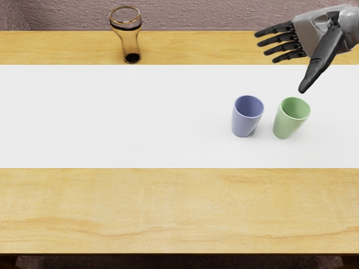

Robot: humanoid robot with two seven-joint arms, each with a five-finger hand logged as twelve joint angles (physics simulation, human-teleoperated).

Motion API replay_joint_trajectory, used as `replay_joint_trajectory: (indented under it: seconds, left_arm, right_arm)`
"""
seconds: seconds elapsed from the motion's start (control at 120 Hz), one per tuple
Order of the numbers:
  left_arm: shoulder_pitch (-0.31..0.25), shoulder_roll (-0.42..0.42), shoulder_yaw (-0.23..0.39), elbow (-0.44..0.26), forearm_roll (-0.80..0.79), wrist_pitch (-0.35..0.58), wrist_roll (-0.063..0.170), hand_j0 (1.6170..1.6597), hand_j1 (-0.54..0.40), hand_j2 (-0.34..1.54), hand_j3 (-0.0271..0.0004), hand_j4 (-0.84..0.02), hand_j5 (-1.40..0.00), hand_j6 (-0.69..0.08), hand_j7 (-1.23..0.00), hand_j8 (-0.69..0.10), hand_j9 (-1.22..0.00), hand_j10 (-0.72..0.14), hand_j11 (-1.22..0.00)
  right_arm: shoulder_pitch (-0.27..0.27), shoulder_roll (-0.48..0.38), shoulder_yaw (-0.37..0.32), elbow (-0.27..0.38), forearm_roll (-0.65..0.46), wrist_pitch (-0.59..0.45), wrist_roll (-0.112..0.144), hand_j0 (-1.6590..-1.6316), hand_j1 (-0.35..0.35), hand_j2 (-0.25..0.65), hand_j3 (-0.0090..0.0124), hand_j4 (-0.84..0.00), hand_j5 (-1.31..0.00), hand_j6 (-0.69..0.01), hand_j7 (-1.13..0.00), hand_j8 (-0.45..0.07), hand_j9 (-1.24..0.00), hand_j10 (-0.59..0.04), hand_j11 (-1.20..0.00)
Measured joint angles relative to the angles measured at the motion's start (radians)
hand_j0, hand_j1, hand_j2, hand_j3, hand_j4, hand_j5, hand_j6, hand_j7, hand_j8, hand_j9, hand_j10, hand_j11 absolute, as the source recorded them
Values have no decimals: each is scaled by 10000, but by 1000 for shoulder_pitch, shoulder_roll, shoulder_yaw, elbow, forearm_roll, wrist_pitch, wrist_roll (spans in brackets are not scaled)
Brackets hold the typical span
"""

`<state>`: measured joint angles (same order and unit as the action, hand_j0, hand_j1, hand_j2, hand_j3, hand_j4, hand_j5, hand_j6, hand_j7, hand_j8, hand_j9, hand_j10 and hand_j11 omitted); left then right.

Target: Pick up cup and place in cup with right hand

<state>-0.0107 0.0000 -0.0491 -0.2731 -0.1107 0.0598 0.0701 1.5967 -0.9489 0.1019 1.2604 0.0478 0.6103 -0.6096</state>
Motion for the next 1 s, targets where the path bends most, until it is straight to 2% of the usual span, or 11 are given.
replay_joint_trajectory:
  seconds: [0.117,0.208,0.3,0.383,0.517,0.6,0.792,1.0]
  left_arm:
    - [0,0,0,0,0,0,0,16576,3443,7,-1,-38,-51,-38,-51,-38,-51,-38,-51]
    - [0,0,0,0,0,0,0,16578,3443,8,-1,-38,-51,-38,-51,-38,-51,-38,-51]
    - [0,0,0,0,0,0,0,16579,3443,7,-1,-38,-50,-38,-50,-38,-50,-38,-50]
    - [0,0,0,0,0,0,0,16579,3444,7,0,-38,-50,-38,-50,-38,-50,-38,-50]
    - [0,0,0,0,0,0,0,16580,3444,6,0,-38,-50,-38,-50,-38,-50,-38,-50]
    - [0,0,0,0,0,0,0,16580,3444,6,0,-38,-50,-38,-50,-38,-50,-38,-50]
    - [0,0,0,0,0,0,0,16581,3444,7,0,-38,-50,-38,-50,-38,-50,-38,-50]
    - [0,0,0,0,0,0,0,16581,3444,6,0,-38,-50,-38,-50,-38,-50,-38,-50]
  right_arm:
    - [14,11,-22,-2,-24,1,-1,-16576,-3317,-39,0,-154,-186,-155,-186,-153,-185,-151,-185]
    - [19,119,-27,-25,-159,-12,-1,-16578,-3302,-38,0,-169,-206,-171,-205,-169,-205,-166,-205]
    - [23,241,-60,-34,-297,-199,-1,-16579,-3292,-40,0,-183,-217,-188,-216,-184,-216,-178,-216]
    - [35,322,-144,-34,-378,-344,-1,-16579,-3291,-39,0,-187,-219,-194,-217,-188,-218,-182,-217]
    - [42,367,-253,9,-452,-579,-1,-16580,-3292,-35,0,-191,-220,-201,-218,-193,-219,-185,-219]
    - [41,381,-298,26,-477,-667,-1,-16580,-3294,-32,0,-193,-221,-203,-218,-195,-220,-186,-219]
    - [37,430,-403,44,-502,-711,-1,-16580,-3295,-28,0,-191,-222,-203,-218,-195,-220,-186,-220]
    - [21,462,-426,47,-511,-713,-1,-16581,-3296,-26,0,-190,-222,-203,-218,-194,-221,-185,-220]
